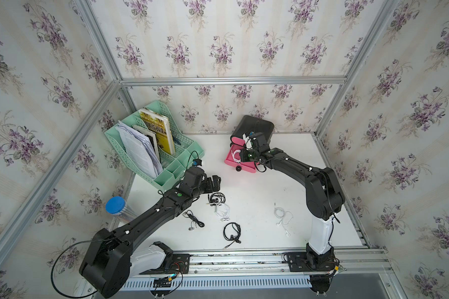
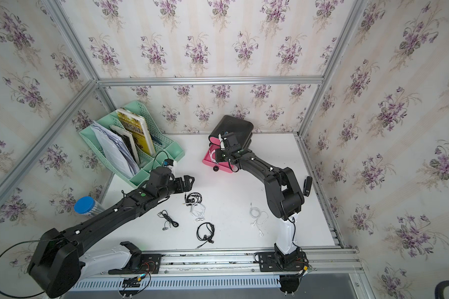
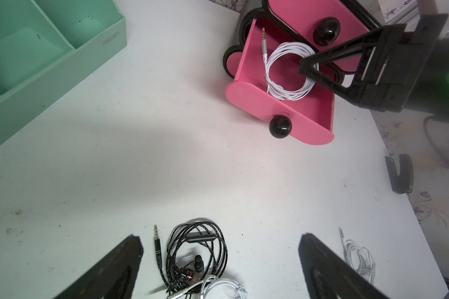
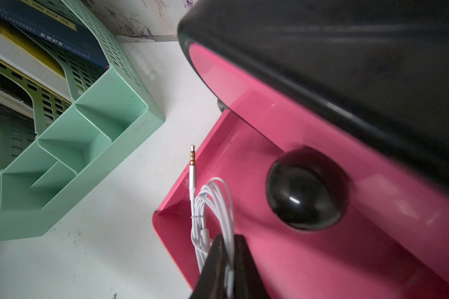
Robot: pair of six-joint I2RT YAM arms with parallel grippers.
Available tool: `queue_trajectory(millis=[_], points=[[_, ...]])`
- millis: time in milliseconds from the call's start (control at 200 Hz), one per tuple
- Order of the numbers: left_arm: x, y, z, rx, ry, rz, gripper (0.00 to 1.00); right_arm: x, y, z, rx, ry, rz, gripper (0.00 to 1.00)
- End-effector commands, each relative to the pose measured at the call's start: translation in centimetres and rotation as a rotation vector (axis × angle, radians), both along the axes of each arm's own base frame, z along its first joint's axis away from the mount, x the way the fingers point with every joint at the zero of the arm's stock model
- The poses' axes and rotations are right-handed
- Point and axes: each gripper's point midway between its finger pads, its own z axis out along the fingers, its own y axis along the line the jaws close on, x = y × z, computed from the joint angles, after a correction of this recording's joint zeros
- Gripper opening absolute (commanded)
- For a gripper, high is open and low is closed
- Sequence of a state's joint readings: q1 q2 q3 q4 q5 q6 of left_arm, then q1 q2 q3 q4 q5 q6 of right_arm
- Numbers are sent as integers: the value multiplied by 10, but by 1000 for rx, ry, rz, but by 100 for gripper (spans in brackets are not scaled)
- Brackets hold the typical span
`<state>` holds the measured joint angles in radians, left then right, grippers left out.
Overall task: Place the wired earphones into the drawer by color
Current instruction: Place the wired earphones in the drawer, then pick up the wired earphones from the center of the board.
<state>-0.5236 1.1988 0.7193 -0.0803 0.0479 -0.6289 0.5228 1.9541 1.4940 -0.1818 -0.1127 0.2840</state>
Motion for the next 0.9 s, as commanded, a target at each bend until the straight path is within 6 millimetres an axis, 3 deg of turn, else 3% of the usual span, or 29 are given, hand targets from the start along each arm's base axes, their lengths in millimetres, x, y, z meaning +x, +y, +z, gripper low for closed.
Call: queue_trajectory(millis=[0, 270, 530, 590, 639, 894], points=[[1, 1, 0, 0, -7, 8, 99, 3, 1, 8, 5, -17, -5, 24], [1, 0, 1, -4, -9, 4, 99, -14, -3, 34, 32, -20, 7, 43], [0, -1, 1, -8, -24, -8, 99, -66, -41, 46, 5, 4, -29, 63], [-1, 1, 2, -10, -37, -3, 99, -82, -53, 43, -19, 21, -43, 76], [-2, 3, 3, -8, -43, 0, 99, -95, -65, 40, -40, 37, -62, 99], [-2, 1, 3, -11, -30, -8, 99, -165, -130, -6, -147, 245, -235, 100]])
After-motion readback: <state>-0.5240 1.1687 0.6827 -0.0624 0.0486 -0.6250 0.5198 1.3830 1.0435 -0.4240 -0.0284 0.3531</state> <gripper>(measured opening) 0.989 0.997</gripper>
